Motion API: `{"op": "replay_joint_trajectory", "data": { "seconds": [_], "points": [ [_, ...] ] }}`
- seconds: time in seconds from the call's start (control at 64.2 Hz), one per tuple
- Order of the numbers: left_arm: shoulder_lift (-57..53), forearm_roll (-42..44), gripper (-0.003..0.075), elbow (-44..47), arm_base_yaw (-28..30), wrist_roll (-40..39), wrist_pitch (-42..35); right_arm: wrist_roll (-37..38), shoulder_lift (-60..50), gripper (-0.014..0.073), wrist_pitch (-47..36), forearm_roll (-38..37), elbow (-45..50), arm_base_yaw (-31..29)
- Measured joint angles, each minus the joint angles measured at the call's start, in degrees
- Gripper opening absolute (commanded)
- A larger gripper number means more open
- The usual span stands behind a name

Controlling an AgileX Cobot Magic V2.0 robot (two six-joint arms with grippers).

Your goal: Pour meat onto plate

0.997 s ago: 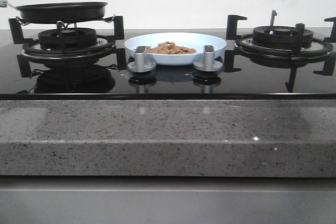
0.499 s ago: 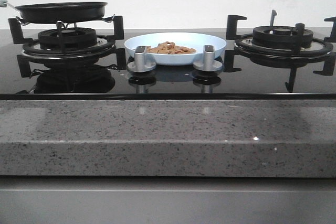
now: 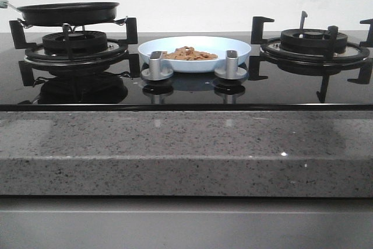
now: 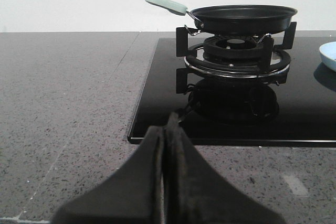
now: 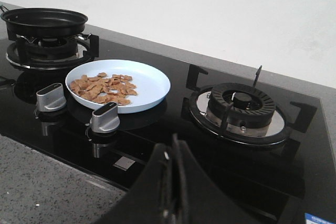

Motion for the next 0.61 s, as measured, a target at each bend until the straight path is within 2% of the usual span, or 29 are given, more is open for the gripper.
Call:
{"op": "replay_joint_trajectory", "data": {
  "seconds": [0.078, 0.265, 0.405, 0.608],
  "points": [
    [0.00, 0.00, -0.0020, 0.00, 0.00, 0.00, 0.00, 0.30, -0.42, -0.0060, -3.50, 0.73, 2.68, -1.83],
    [0.00, 0.00, -0.0020, 0.00, 0.00, 0.00, 0.00, 0.30, -6.84, -0.0060, -8.57, 7.48, 11.39, -11.21],
    [0.00, 0.00, -0.0020, 0.00, 0.00, 0.00, 0.00, 0.30, -13.00, -0.0060, -8.55, 8.81, 17.06, -16.47],
    [0.00, 0.00, -0.0020, 0.00, 0.00, 0.00, 0.00, 0.30, -16.69, -0.0060, -3.55, 8.92, 20.29, -17.72]
  ]
}}
